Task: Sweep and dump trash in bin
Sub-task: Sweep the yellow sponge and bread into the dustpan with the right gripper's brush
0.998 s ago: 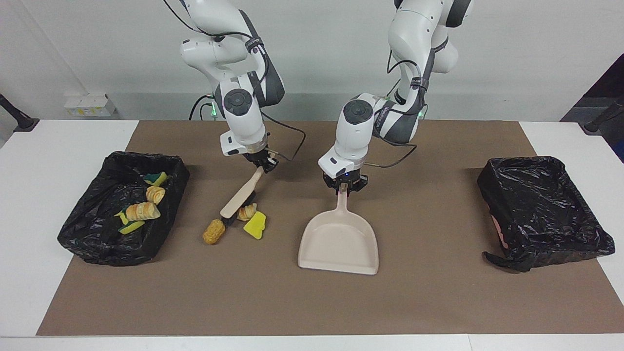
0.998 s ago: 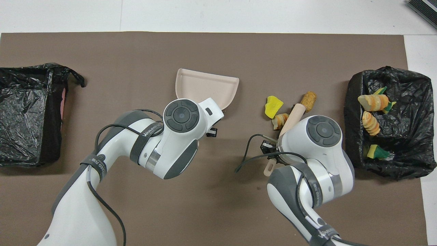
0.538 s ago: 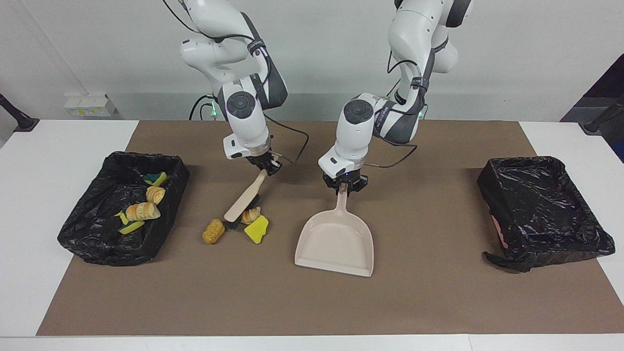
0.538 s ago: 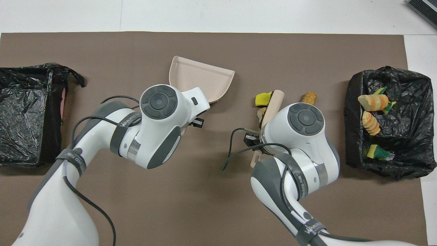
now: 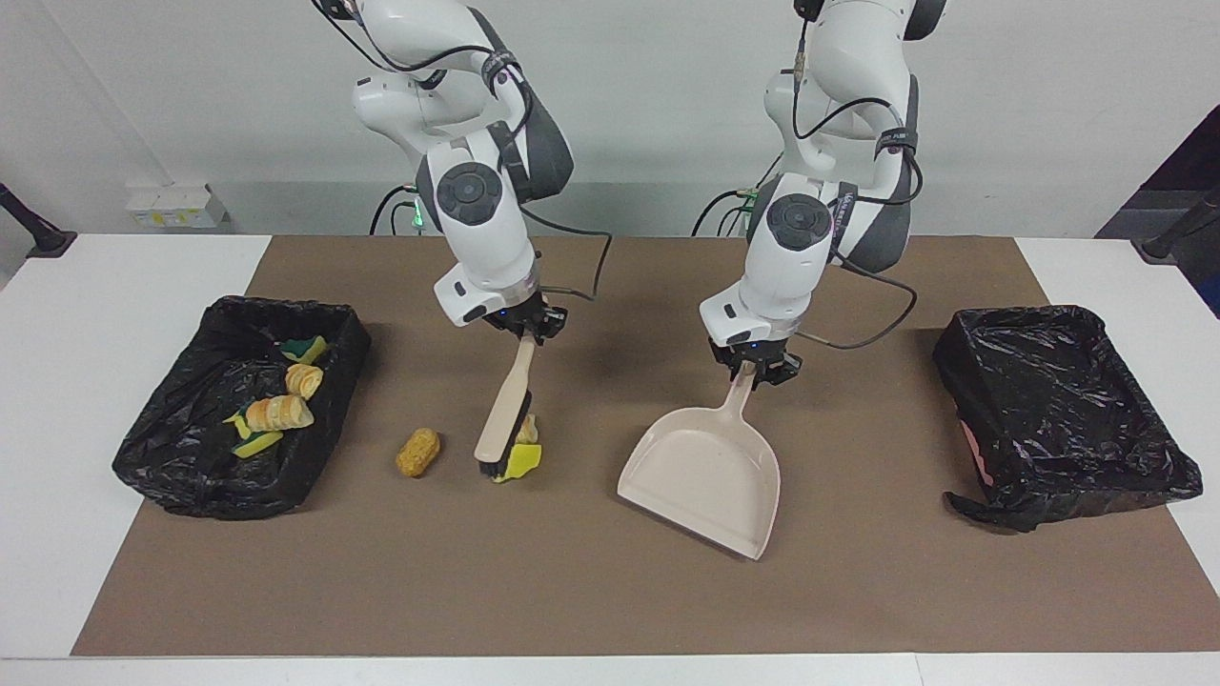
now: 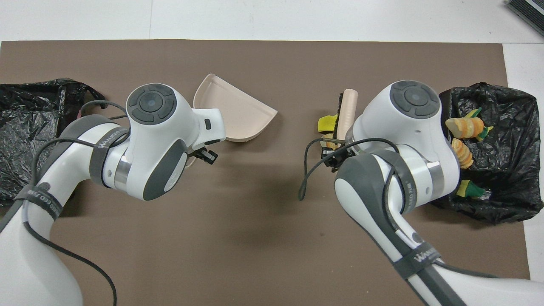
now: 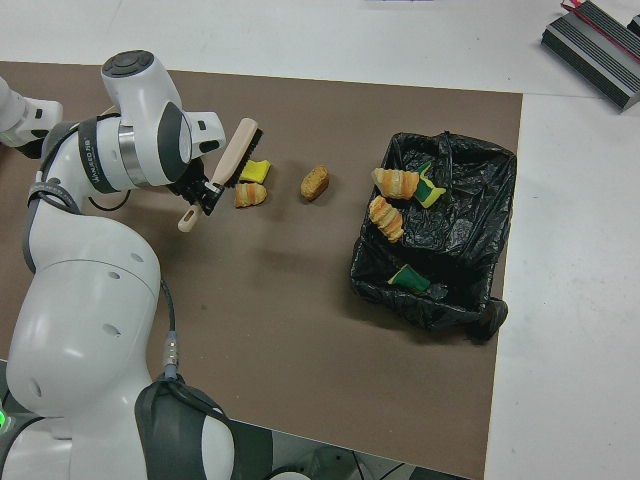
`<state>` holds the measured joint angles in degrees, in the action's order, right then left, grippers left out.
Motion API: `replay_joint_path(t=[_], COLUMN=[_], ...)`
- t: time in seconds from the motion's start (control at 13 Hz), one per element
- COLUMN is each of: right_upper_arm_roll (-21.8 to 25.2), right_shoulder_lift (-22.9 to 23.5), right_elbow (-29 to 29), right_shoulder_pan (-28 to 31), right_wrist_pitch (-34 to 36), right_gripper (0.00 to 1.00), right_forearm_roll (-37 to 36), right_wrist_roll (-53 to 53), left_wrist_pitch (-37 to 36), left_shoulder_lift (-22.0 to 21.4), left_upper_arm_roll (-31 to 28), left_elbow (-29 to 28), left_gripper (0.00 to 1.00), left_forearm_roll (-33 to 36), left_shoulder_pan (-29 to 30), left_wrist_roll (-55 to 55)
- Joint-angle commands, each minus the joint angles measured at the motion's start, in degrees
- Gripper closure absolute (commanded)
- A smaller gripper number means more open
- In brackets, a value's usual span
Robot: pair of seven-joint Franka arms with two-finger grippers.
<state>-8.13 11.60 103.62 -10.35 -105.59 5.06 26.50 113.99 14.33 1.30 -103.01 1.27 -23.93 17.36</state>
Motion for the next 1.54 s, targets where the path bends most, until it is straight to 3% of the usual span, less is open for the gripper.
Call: replay_joint_path(t=[0.0, 0.15, 0.46, 0.61, 0.92, 1.23, 1.46], right_upper_arm_roll=[-0.49, -0.66, -0.49, -0.57, -0.57, -0.84, -0.92], right_shoulder_lift=[0.26, 0.17, -1.58, -2.81, -2.2, -0.97, 0.17], right_elbow=[-0.08, 0.53, 4.65, 8.07, 10.73, 10.64, 10.29], right_shoulder_pan=[2.86, 6.11, 10.69, 14.2, 15.18, 11.23, 8.68], right_wrist_pitch=[1.53, 2.84, 1.8, -1.87, -6.02, -6.2, -6.99], right_gripper=[1.0, 1.0, 1.0, 1.0, 1.0, 1.0, 1.0], right_forearm_roll=[-6.08, -9.18, -13.32, -14.03, -14.73, -13.68, -7.1], right_wrist_roll=[-5.13, -8.55, -17.43, -19.9, -20.0, -19.38, -18.42], left_wrist_pitch=[-1.23, -0.44, 3.25, 4.48, 4.75, 6.07, 6.51], left_shoulder_lift=[-1.68, -1.85, -2.55, -1.5, -1.94, -2.55, -2.64], left_upper_arm_roll=[0.37, 0.45, 0.54, 0.63, 0.63, 0.72, 0.63], left_elbow=[-0.96, -1.75, -3.42, -3.77, -4.65, -6.23, -6.58], left_gripper=[1.0, 1.0, 1.0, 1.0, 1.0, 1.0, 1.0], left_forearm_roll=[0.75, 0.75, 1.54, 3.21, 6.63, 6.64, 6.64], left_shoulder_pan=[1.25, 1.6, -0.59, -0.77, -1.9, -2.53, -3.23], left_wrist_roll=[19.91, 27.36, 27.99, 30.27, 34.76, 33.1, 31.78])
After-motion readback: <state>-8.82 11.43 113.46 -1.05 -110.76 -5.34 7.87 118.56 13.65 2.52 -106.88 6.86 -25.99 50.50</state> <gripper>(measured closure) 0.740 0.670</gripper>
